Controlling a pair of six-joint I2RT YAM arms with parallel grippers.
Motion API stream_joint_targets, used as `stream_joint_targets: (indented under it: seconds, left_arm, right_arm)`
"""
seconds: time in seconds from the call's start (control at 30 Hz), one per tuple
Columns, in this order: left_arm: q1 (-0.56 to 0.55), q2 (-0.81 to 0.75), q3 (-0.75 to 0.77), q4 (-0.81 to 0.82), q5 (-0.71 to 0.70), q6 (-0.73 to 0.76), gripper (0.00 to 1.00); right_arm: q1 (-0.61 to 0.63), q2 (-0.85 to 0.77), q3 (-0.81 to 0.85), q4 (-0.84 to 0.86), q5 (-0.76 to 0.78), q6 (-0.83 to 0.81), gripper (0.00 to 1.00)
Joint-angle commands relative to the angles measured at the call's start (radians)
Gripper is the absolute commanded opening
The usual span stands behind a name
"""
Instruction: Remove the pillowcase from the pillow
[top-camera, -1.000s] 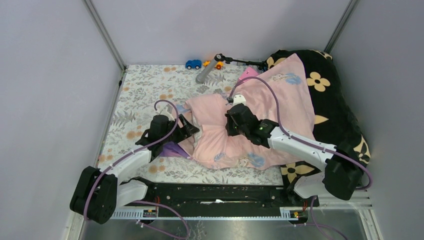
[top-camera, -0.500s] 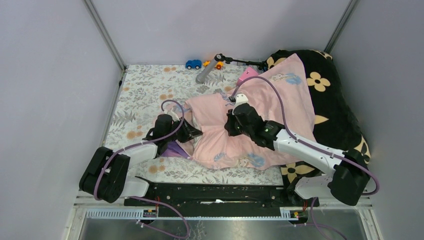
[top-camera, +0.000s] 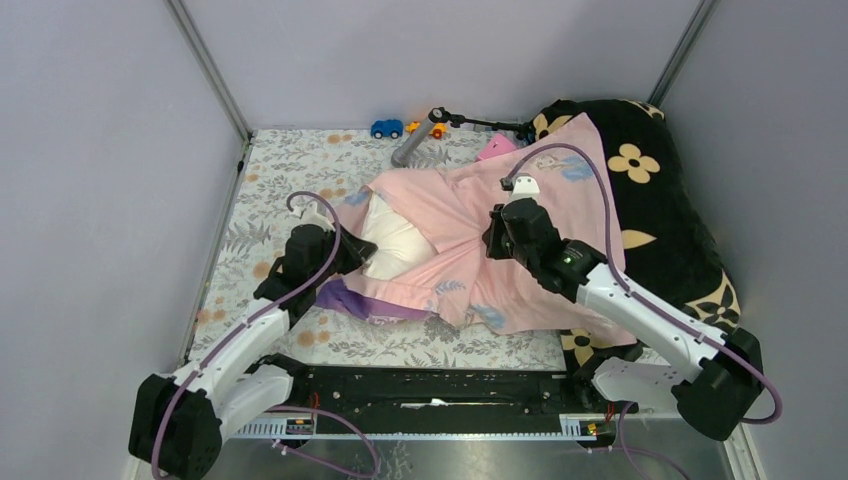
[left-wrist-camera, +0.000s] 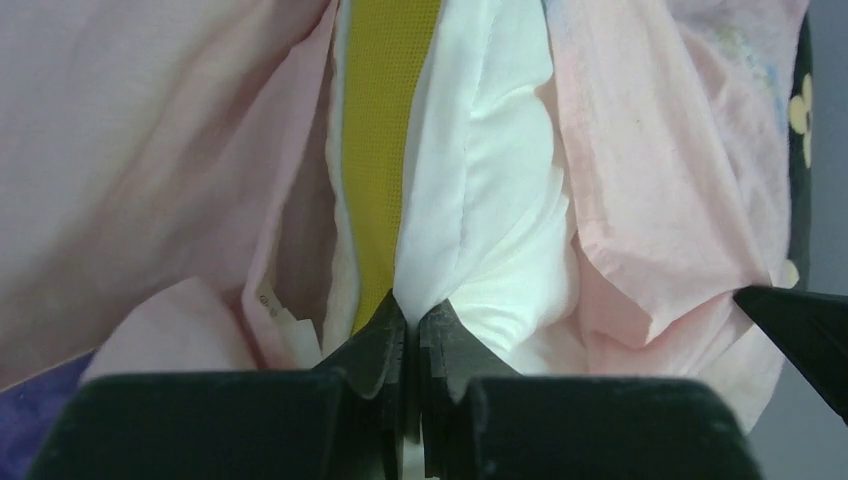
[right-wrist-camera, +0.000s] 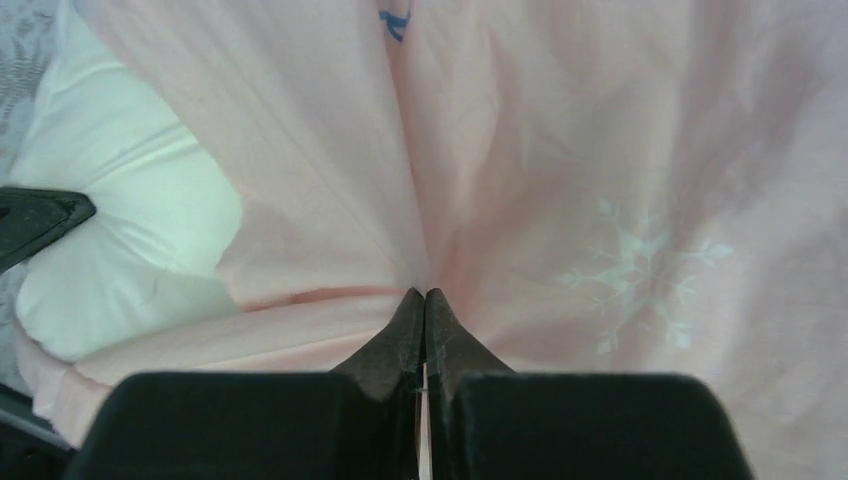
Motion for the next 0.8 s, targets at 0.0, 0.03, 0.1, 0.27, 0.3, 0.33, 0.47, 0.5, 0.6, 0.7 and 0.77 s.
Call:
stream_joint_targets:
  seconds: [0.0, 0.03, 0.1, 0.27, 0.3, 0.33, 0.47, 0.5, 0.6, 0.7, 0.77]
  left_arm:
    - [0.017, -0.060, 0.005, 0.045, -0.117, -0.009, 0.00]
    - [0.017, -0.048, 0.006, 0.067, -0.071, -0.009, 0.00]
    - [0.015, -0.008, 0.019, 0.110, 0.012, -0.012, 0.00]
    - [0.007, 0.064, 0.065, 0.166, 0.111, -0.016, 0.00]
    - [0.006, 0.067, 0.076, 0.168, 0.110, -0.012, 0.00]
    - [0.006, 0.070, 0.083, 0.166, 0.106, -0.006, 0.00]
    - [0.005, 0.072, 0.109, 0.139, 0.072, -0.003, 0.00]
    - [0.005, 0.073, 0.114, 0.139, 0.072, -0.004, 0.00]
    - [0.006, 0.079, 0.128, 0.140, 0.079, -0.009, 0.00]
    - [0.005, 0.087, 0.135, 0.139, 0.082, -0.004, 0.00]
    - [0.005, 0.092, 0.136, 0.141, 0.089, -0.007, 0.00]
  right_arm:
    - [-0.011, -0.058, 0.010, 0.049, -0.155, -0.049, 0.03]
    - [-0.011, -0.036, 0.023, 0.062, -0.279, -0.060, 0.10]
    - [0.012, 0.018, 0.063, 0.062, -0.478, -0.072, 0.36]
    - [0.263, 0.087, 0.127, 0.072, -0.400, -0.135, 0.78]
    - [0.288, 0.100, 0.136, 0.074, -0.386, -0.136, 0.78]
    - [0.309, 0.115, 0.148, 0.070, -0.356, -0.135, 0.78]
    - [0.375, 0.186, 0.200, 0.020, -0.290, -0.172, 0.82]
    - [0.391, 0.205, 0.212, 0.007, -0.263, -0.182, 0.84]
    - [0.447, 0.269, 0.236, -0.019, -0.185, -0.230, 0.90]
    - [0.483, 0.321, 0.260, -0.011, -0.096, -0.302, 0.95]
    - [0.485, 0.349, 0.318, -0.011, -0.061, -0.347, 0.96]
